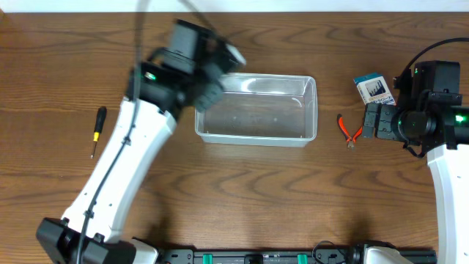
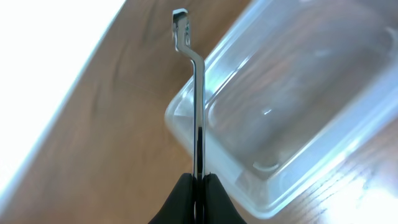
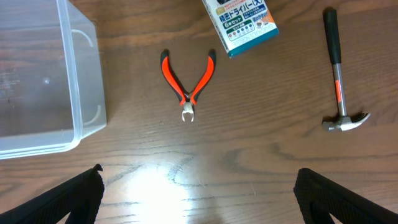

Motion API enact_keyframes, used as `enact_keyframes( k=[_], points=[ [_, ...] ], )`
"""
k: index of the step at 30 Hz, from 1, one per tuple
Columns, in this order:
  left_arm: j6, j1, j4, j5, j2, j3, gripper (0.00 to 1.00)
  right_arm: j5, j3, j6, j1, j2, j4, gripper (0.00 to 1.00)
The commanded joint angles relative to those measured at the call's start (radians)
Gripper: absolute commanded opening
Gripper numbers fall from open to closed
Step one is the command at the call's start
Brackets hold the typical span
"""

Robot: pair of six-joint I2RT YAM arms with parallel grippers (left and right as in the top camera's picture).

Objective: Pack container
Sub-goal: 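Carry the wrench into the clear container and release it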

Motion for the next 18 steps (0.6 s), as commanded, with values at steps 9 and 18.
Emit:
enact_keyframes(
  k=[9,18],
  points=[
    [0.348,-0.093,0.074,0.150,0.277,-0.011,0.06,0.011,0.013,-0.014,-0.005,-0.005,0.001,0.99],
    [0.311,-0.093,0.063,0.176,0.451,-0.011,0.06,0.011,0.013,-0.022,-0.005,-0.005,-0.003,0.99]
  ],
)
